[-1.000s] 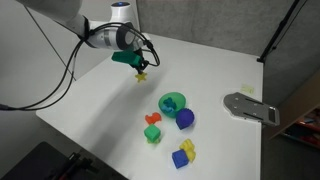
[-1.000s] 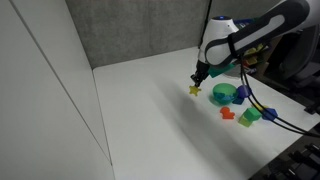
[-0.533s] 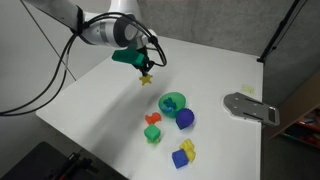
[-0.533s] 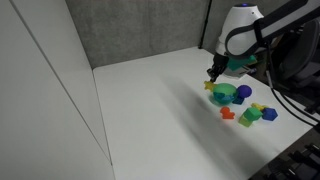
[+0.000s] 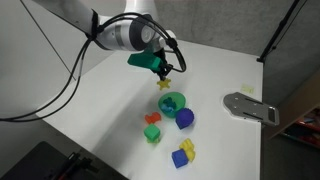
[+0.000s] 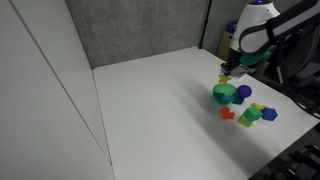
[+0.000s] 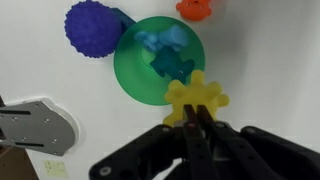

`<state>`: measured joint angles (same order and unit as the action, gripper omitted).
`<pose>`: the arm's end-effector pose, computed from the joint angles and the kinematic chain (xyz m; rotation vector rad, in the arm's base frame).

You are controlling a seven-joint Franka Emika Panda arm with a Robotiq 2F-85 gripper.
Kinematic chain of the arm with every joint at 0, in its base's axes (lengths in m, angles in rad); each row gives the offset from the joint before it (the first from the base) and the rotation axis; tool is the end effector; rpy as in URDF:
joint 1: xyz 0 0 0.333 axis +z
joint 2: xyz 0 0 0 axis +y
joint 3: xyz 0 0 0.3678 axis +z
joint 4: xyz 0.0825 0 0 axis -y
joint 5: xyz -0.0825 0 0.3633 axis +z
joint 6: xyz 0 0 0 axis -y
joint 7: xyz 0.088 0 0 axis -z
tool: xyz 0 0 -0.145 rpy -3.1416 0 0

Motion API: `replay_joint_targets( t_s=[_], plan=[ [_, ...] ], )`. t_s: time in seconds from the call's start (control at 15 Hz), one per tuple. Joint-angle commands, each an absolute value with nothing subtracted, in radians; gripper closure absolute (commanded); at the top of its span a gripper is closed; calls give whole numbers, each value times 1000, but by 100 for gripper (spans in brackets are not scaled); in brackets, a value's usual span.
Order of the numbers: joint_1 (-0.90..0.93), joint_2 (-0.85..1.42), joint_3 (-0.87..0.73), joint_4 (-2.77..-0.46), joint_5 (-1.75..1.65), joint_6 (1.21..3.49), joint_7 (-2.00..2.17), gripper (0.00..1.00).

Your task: Put the green block on top of the yellow block, move the green bowl to the right, pick up the yellow toy on the left and put it in the green bowl

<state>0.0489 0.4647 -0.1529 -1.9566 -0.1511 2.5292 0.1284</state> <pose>0.6407 -0.0622 0.2749 2.9742 -0.1392 0.1665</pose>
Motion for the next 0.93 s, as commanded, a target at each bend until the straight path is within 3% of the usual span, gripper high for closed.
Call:
replay_joint_targets(
  t_s=[0.0,0.33,0.4,0.47,0.53,0.87],
  plan=[
    [37,510,-178,-1916,-178,2529,187,97],
    [23,553,-208,-1899,-172,2523,214,97],
    [20,558,-208,-1898,-168,2520,213,89],
    [20,558,-211,-1900,-170,2522,216,68],
    [20,554,-209,-1905,-169,2522,215,67],
    [21,511,-179,-1952,-157,2527,182,28]
  ],
)
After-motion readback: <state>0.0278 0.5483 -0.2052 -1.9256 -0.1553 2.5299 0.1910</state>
